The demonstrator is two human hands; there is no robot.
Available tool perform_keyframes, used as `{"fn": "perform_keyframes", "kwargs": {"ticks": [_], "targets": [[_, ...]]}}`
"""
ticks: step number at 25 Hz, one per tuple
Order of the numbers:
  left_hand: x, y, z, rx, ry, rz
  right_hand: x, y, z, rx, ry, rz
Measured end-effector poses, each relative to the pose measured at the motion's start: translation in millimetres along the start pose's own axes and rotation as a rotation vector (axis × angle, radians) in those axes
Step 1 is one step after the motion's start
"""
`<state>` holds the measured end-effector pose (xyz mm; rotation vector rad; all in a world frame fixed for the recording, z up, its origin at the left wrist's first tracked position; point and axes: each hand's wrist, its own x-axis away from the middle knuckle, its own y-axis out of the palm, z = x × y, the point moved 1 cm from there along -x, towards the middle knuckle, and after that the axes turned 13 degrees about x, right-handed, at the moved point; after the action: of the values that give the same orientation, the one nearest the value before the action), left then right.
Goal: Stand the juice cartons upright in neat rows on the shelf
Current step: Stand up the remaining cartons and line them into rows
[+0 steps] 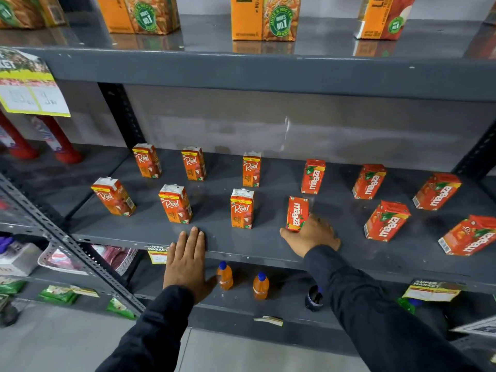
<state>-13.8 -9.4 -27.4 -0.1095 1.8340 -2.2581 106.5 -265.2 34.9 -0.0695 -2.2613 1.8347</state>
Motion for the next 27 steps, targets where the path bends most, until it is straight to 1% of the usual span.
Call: {"fn": "perform_keyframes", "kwargs": {"ticks": [2,3,4,6,7,8,9,12,15,18,19,22,23,25,27], "targets": [[-0.4,0.6,0.4,-0.01,0.0,-0.004,-2.9,-9.5,4.9,-0.166,-0.025,-0.053],[-0.6,1.1,0.4,-0.012,0.002,-0.003,-4.3,-15.3,8.2,-0.313,-0.013,-0.089],[-0.7,1.2,0.5,-0.009,0.004,-0.001,-6.3,-20.3,12.0,-0.522,0.026,-0.134],[-0.3,0.6,0.4,-0.001,0.008,0.0,-6.9,-21.7,17.3,-1.032,0.152,-0.332],[-0.1,0.5,0.5,-0.002,0.012,0.001,-3.6,-20.6,19.7,-1.24,0.196,-0.43],[0.2,0.5,0.5,-0.007,0.012,0.0,-0.6,-17.8,22.1,-1.384,0.196,-0.495],[0.4,0.5,0.5,-0.013,0.01,-0.002,2.4,-15.0,24.2,-1.468,0.162,-0.518],[0.0,0.0,0.6,-0.025,0.008,-0.009,8.4,-13.8,28.1,-1.65,-0.042,-0.478],[0.8,-1.0,1.1,-0.004,0.019,0.0,8.5,-23.2,30.1,-1.721,-0.168,-0.433],[1.6,-1.8,1.2,0.014,0.023,0.008,8.5,-26.3,31.1,-1.654,-0.226,-0.36],[1.6,-1.7,1.0,0.009,0.021,0.006,10.5,-25.4,31.1,-1.59,-0.244,-0.3],[0.8,-0.7,0.3,0.0,0.018,0.002,18.3,-20.5,28.0,-1.291,-0.309,0.005],[0.6,-0.6,0.1,0.0,0.016,-0.001,20.9,-18.9,26.1,-1.244,-0.33,0.073],[0.8,-0.3,0.1,0.0,0.011,-0.004,24.6,-16.9,22.7,-1.238,-0.355,0.136],[0.9,-0.2,0.7,-0.001,0.013,-0.001,25.8,-16.6,21.5,-1.256,-0.359,0.162]]}}
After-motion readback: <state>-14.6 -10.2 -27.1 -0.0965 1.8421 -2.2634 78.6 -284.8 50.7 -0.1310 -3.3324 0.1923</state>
